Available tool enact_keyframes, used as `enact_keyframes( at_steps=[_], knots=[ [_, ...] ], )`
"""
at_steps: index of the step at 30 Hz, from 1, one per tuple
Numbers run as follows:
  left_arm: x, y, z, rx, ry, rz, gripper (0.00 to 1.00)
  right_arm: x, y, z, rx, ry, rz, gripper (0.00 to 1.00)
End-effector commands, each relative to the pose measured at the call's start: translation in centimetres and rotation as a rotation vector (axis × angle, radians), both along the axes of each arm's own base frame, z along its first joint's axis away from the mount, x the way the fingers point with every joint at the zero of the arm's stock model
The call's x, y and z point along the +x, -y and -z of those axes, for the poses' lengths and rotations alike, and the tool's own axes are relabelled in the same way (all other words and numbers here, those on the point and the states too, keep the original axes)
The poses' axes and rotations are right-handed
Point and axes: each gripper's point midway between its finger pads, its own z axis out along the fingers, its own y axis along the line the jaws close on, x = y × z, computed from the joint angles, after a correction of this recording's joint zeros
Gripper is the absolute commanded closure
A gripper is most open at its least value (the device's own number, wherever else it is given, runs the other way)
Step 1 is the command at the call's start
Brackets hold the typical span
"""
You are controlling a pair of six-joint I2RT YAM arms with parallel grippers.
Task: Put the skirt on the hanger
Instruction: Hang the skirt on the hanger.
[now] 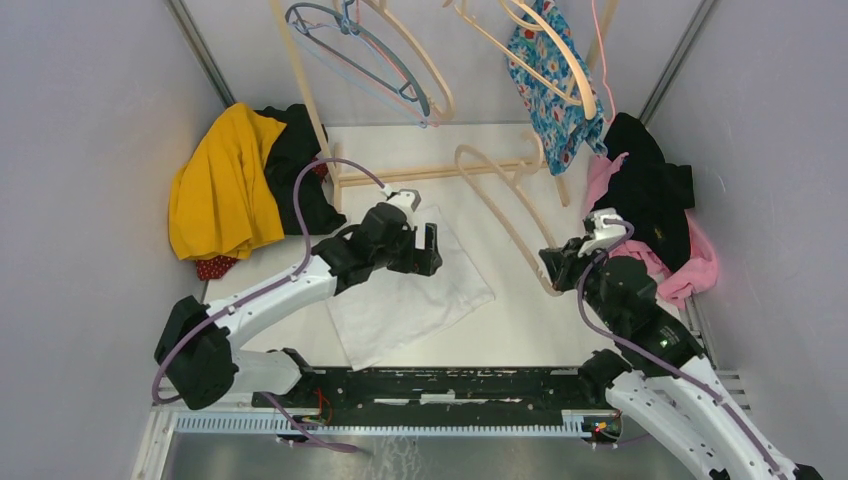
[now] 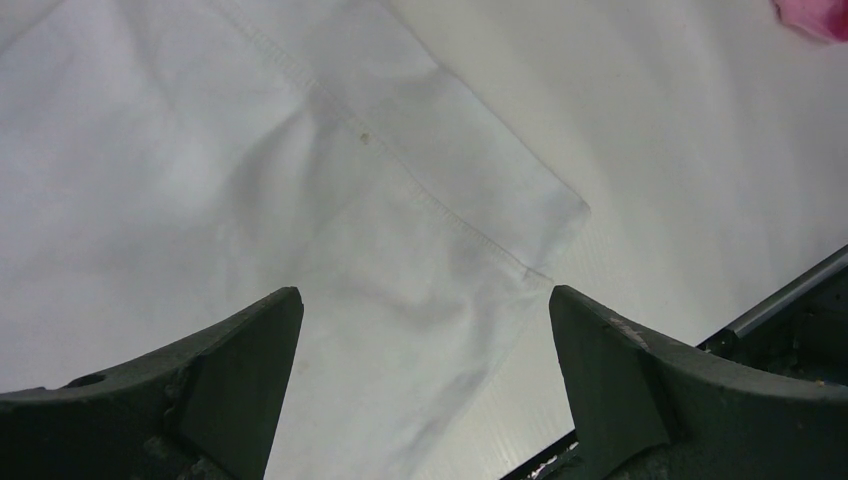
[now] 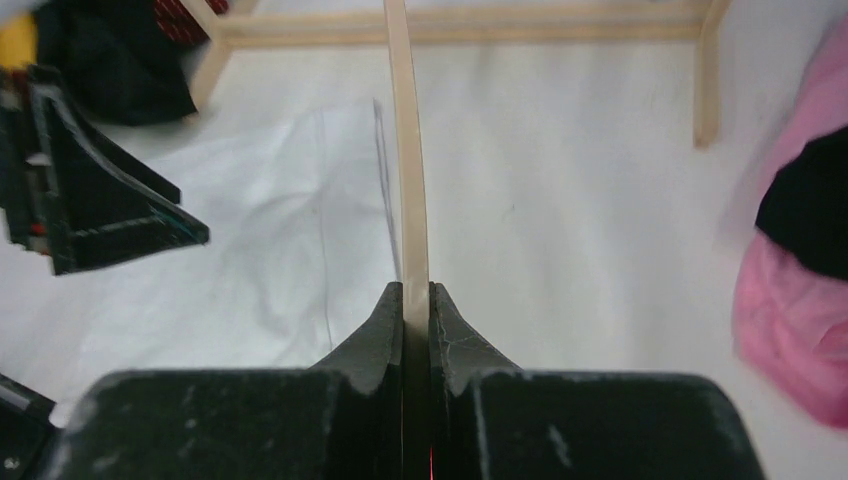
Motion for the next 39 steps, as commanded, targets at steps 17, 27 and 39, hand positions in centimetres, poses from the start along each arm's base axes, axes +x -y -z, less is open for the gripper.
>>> enact_keyframes(
  at_steps=[17, 27, 39],
  knots=[
    [-5.1, 11.1, 4.2, 0.079, -0.073, 0.138, 0.01, 0.2, 1.1, 17.2, 0.202, -0.287, 0.262, 0.98],
    [-6.2, 13.6, 8.4, 0.295, -0.043, 0.189, 0.01, -0.3, 1.2, 20.7, 0.185, -0.364, 0.297, 0.99],
    [-5.7, 12.9, 11.7, 0.413, 0.01, 0.184, 0.0, -0.2, 1.0, 21.1, 0.166, -0.379, 0.291, 0.99]
  ],
)
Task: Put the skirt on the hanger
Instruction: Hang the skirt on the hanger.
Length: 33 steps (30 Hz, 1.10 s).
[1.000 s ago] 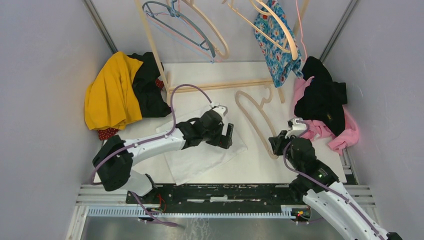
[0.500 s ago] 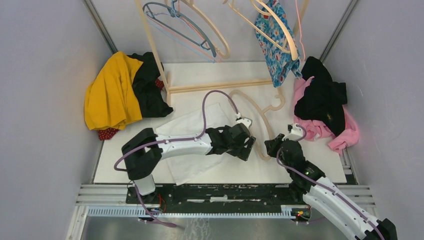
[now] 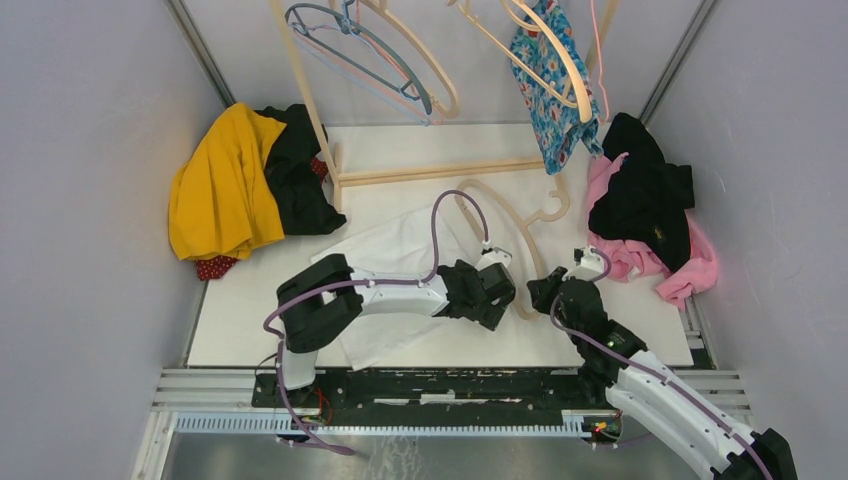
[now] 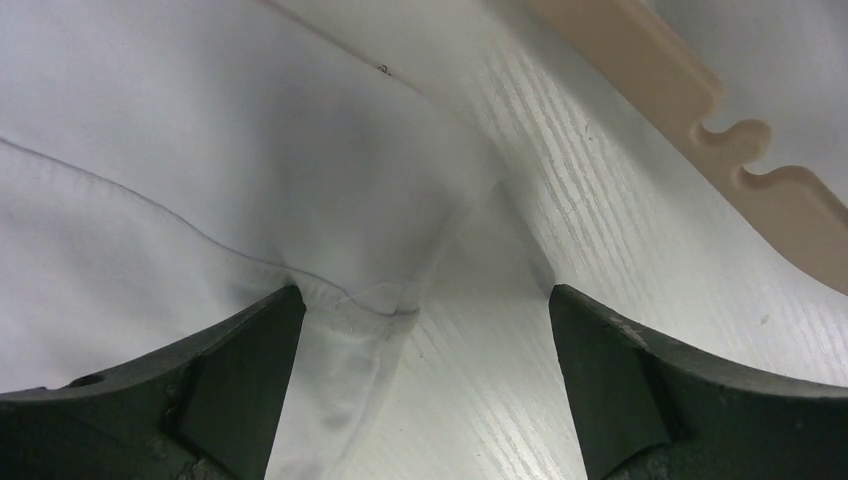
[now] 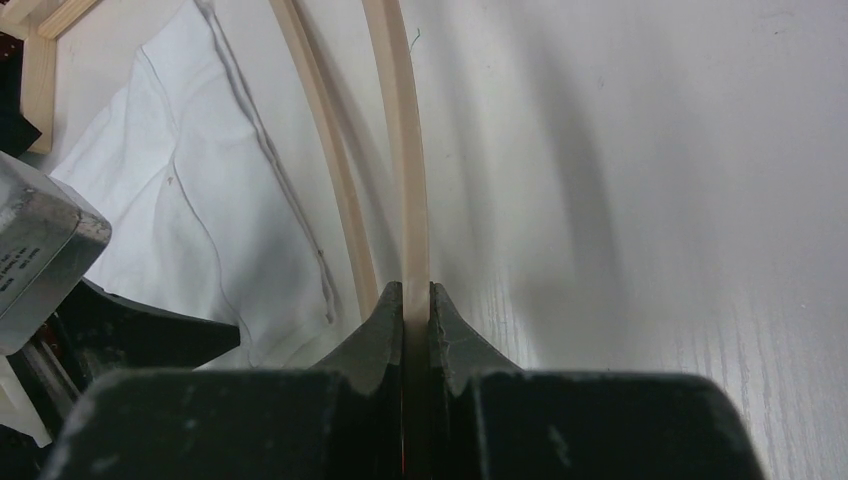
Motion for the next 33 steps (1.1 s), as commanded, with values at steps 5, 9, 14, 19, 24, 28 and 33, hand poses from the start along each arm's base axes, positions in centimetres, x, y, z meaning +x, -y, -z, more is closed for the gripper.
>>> enact_keyframes(
  at_steps=[5, 9, 14, 19, 24, 28, 33],
  knots=[
    [1.2, 0.5, -1.4, -0.031, 0.107, 0.008, 0.38, -0.5, 0.3, 1.5, -0.058, -0.044, -0.009, 0.99],
    [1.2, 0.3, -2.7, -0.075, 0.127, 0.005, 0.85, -0.2, 0.0, 1.7, -0.077, -0.055, -0.016, 0.99],
    [1.0, -0.4, -4.7, -0.135, 0.15, 0.0, 0.93, -0.1, -0.3, 1.9, -0.101, -0.062, -0.023, 0.99],
    [0.8, -0.4, -7.2, -0.207, 0.174, 0.004, 0.92, 0.0, -0.6, 2.0, -0.119, -0.062, -0.028, 0.99],
    [0.7, 1.2, -9.9, -0.293, 0.183, 0.039, 0.92, 0.4, -1.6, 2.5, -0.126, -0.073, -0.046, 0.99],
    [0.8, 3.0, -10.1, -0.323, 0.174, 0.073, 0.92, 0.4, -2.7, 3.1, -0.126, -0.084, -0.074, 0.99],
    [0.9, 4.5, -8.3, -0.314, 0.155, 0.097, 0.93, 0.2, -3.2, 2.0, -0.153, -0.056, -0.092, 0.99]
  ],
)
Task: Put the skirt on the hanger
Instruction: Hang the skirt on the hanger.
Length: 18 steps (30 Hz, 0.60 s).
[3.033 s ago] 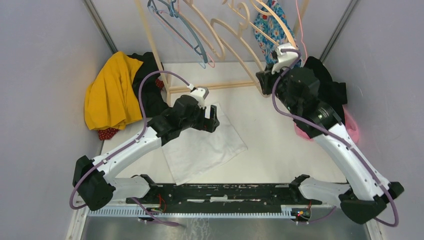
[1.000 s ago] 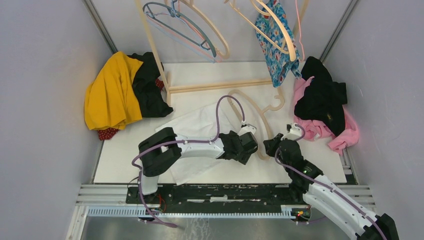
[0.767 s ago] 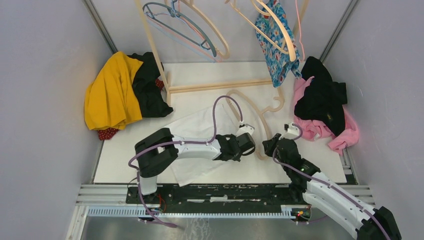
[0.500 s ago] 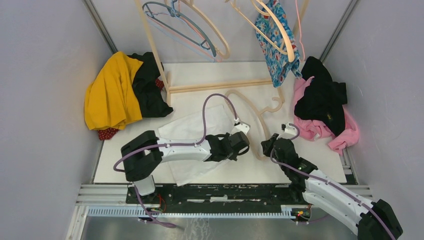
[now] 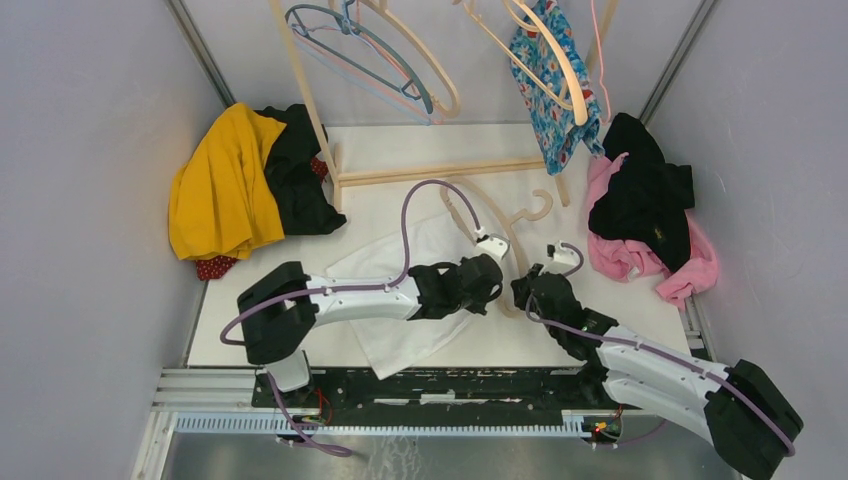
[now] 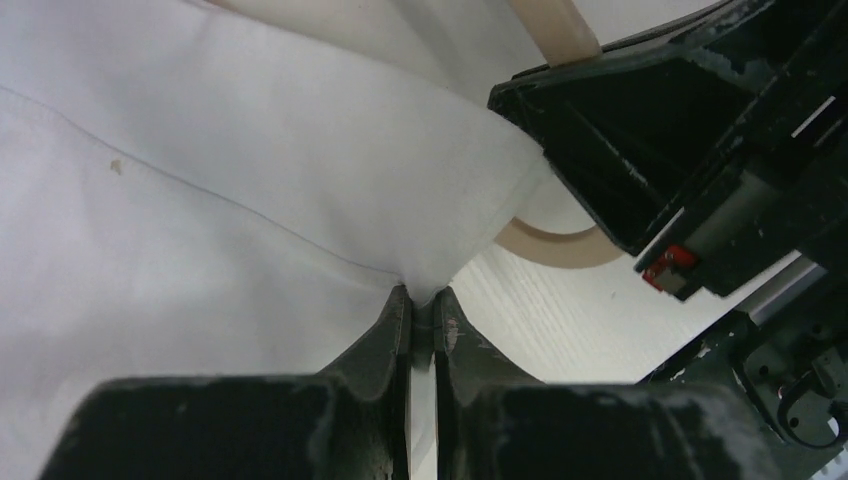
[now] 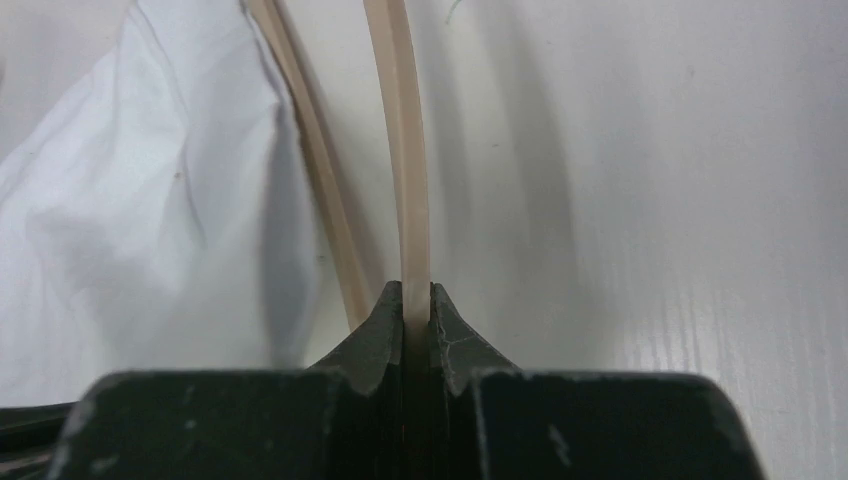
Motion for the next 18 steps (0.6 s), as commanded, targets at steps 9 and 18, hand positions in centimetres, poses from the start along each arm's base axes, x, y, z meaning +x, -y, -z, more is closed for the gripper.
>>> enact_keyframes(
  at_steps=[9, 18],
  knots=[
    [1.1, 5.2, -0.3, -0.074, 0.04, 0.08, 0.94, -2.1, -0.9, -1.3, -0.172, -0.013, -0.127, 0.99],
    [1.9, 5.7, -0.7, -0.05, 0.068, 0.074, 0.94, -3.8, -3.0, -1.1, -0.238, -0.006, -0.204, 0.99]
  ],
)
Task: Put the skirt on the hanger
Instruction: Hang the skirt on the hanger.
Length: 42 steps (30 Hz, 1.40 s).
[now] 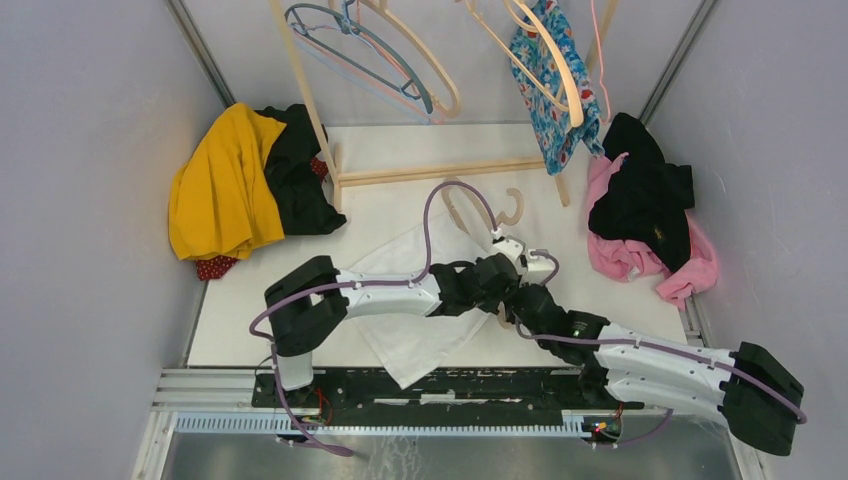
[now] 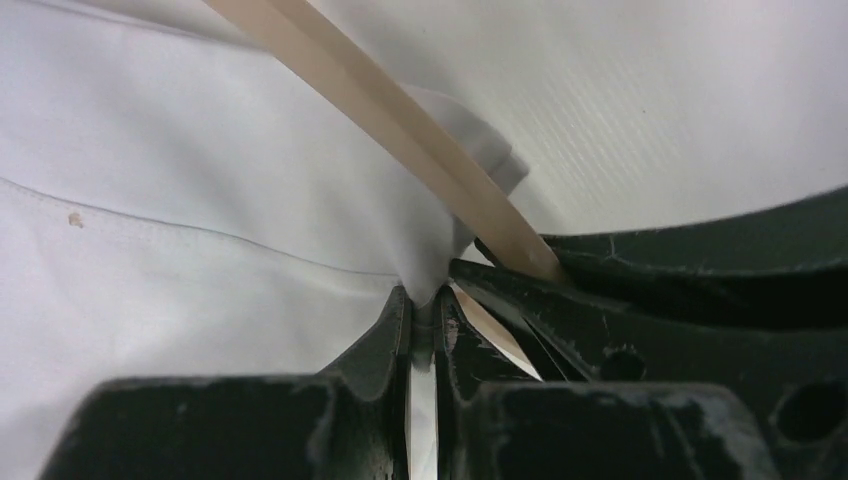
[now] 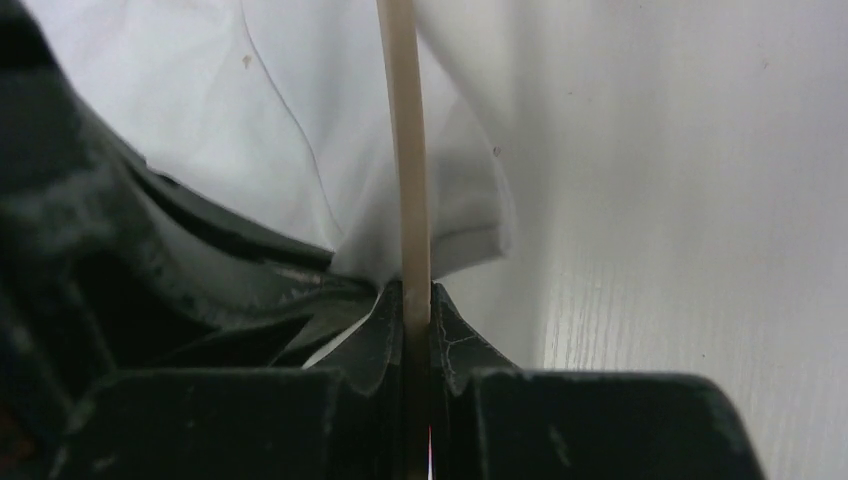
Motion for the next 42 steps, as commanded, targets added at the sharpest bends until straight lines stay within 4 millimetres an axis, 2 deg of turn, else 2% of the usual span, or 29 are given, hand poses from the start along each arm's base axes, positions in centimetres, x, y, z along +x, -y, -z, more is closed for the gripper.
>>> enact_keyframes(
  at_steps=[1, 4, 6, 7, 9, 11, 17, 21, 26, 33, 36, 40, 42],
  knots=[
    [1.2, 2.5, -3.4, -0.082, 0.076, 0.025, 0.94, -1.0, -0.5, 0.0, -0.07, -0.014, -0.037, 0.99],
    [1.0, 2.8, -3.5, -0.086, 0.068, 0.042, 0.94, -1.4, -1.1, 0.1, -0.082, -0.011, -0.052, 0.99],
    [0.7, 2.7, -3.3, -0.08, 0.059, 0.055, 0.82, -1.5, -1.1, 0.2, -0.089, -0.009, -0.052, 0.99],
    [0.5, 2.4, -3.1, -0.073, 0.054, 0.056, 0.68, -1.5, -1.1, 0.2, -0.091, -0.008, -0.05, 0.99],
    [0.2, 1.8, -3.1, -0.076, 0.051, 0.058, 0.56, -1.4, -1.0, 0.0, -0.088, -0.004, -0.047, 0.99],
    [-0.1, 1.2, -3.6, -0.094, 0.052, 0.063, 0.48, -1.4, -0.9, -0.2, -0.091, 0.0, -0.046, 0.99],
    [-0.8, 0.4, -6.0, -0.155, 0.064, 0.076, 0.32, -1.4, -0.9, -0.3, -0.097, -0.002, -0.051, 0.99],
    [-0.5, -0.5, -6.9, -0.153, 0.081, 0.053, 0.28, -1.6, -0.9, -0.1, -0.099, -0.01, -0.053, 0.99],
    [1.9, -4.4, -7.7, -0.113, 0.112, -0.098, 0.28, -1.8, -0.5, -0.5, -0.092, -0.01, -0.058, 0.99],
    [7.3, -13.9, -6.4, -0.101, 0.051, -0.367, 0.26, -1.9, -0.9, -0.7, -0.11, -0.013, -0.087, 0.99],
    [9.6, -17.3, -5.7, -0.058, 0.059, -0.457, 0.26, -1.9, -1.1, -0.6, -0.112, -0.013, -0.096, 0.99],
    [11.8, -19.7, -3.5, 0.03, 0.054, -0.5, 0.26, -1.9, -1.4, -0.4, -0.111, -0.016, -0.107, 0.99],
    [12.6, -20.1, -3.0, 0.058, 0.076, -0.474, 0.26, -1.9, -1.4, -0.4, -0.11, -0.016, -0.112, 0.99]
  ],
)
